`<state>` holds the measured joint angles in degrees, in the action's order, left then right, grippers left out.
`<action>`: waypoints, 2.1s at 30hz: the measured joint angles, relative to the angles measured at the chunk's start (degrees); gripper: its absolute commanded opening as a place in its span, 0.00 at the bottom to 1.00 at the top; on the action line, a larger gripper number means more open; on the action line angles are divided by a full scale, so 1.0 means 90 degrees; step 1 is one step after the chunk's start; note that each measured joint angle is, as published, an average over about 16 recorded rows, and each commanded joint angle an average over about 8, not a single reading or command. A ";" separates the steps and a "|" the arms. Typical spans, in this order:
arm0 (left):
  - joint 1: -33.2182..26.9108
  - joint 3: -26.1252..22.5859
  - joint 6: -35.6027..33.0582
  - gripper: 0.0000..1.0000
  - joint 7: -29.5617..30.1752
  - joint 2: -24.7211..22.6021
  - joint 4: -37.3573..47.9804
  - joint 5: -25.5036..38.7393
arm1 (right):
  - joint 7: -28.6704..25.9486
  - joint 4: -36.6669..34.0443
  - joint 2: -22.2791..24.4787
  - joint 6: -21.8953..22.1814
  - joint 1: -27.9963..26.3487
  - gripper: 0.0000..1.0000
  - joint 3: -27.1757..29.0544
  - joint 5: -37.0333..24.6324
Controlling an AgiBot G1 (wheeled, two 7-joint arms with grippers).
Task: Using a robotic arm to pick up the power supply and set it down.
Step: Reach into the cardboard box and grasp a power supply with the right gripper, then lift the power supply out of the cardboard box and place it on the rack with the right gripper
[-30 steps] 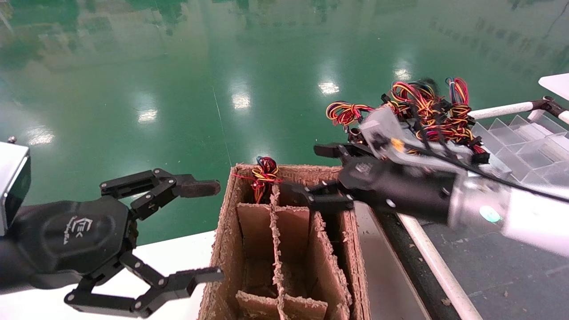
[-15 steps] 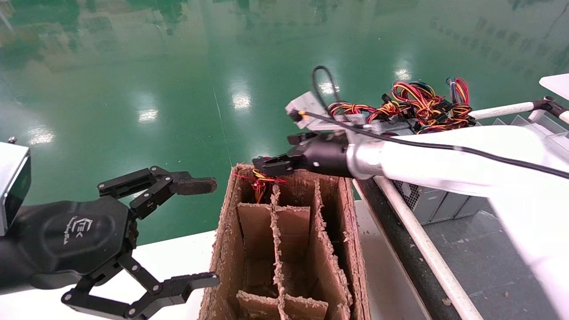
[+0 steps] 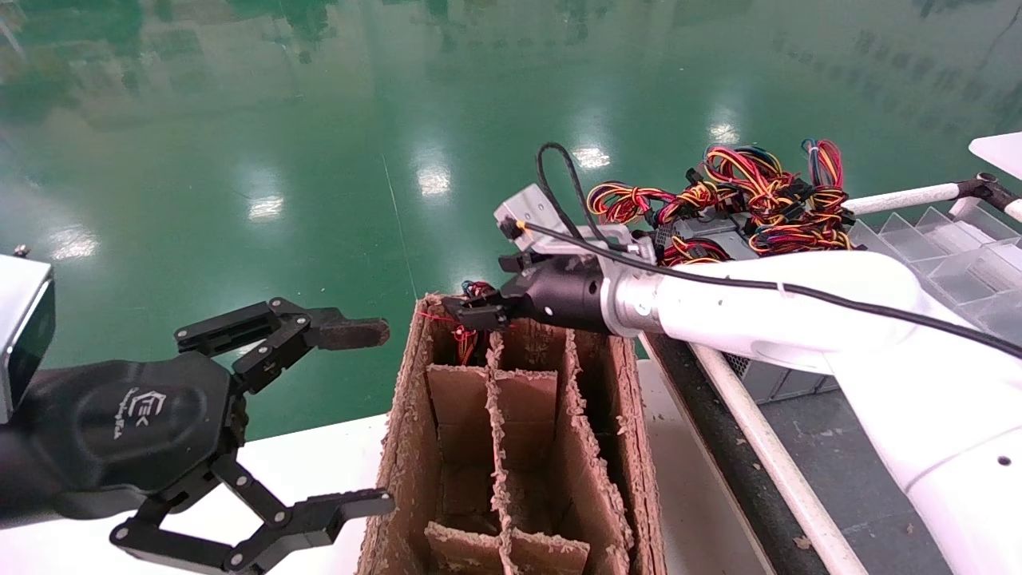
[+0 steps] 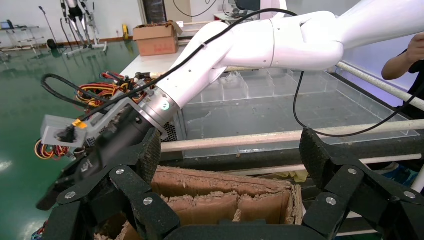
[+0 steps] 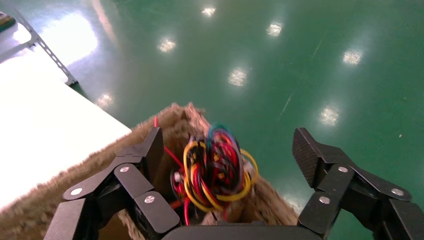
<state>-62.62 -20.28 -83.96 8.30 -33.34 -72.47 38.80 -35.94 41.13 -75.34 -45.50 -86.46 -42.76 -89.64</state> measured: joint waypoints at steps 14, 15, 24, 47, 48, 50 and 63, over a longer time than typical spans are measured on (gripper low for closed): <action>0.0000 -0.0001 0.0000 1.00 0.0000 0.0000 0.0000 -0.0001 | 0.0059 0.0311 0.0209 0.0012 0.0240 0.00 -0.0003 0.0047; 0.0000 -0.0001 0.0000 1.00 -0.0001 0.0000 0.0000 -0.0001 | 0.0052 0.0345 0.0221 0.0016 0.0259 0.00 -0.0006 0.0042; 0.0000 -0.0002 0.0001 1.00 -0.0001 0.0001 0.0000 -0.0001 | -0.0084 0.0693 0.0341 0.0107 0.0428 0.00 -0.0031 -0.0028; -0.0001 -0.0003 0.0001 1.00 -0.0002 0.0001 0.0000 -0.0002 | -0.0419 0.1898 0.1213 -0.0233 0.0642 0.00 0.0475 0.0754; -0.0001 -0.0003 0.0001 1.00 -0.0002 0.0001 0.0000 -0.0002 | -0.0417 0.1978 0.1299 -0.0266 0.0647 0.00 0.0546 0.0856; -0.0001 -0.0004 0.0001 1.00 -0.0002 0.0001 0.0000 -0.0002 | -0.0408 0.2139 0.1482 -0.0347 0.0659 0.00 0.0702 0.1082; -0.0001 -0.0004 0.0002 1.00 -0.0002 0.0002 0.0000 -0.0003 | 0.0169 0.2434 0.2835 -0.1564 0.0582 0.00 0.1952 0.2943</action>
<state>-62.63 -20.32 -83.94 8.28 -33.32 -72.47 38.78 -34.42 63.03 -49.82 -59.58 -81.22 -25.19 -63.16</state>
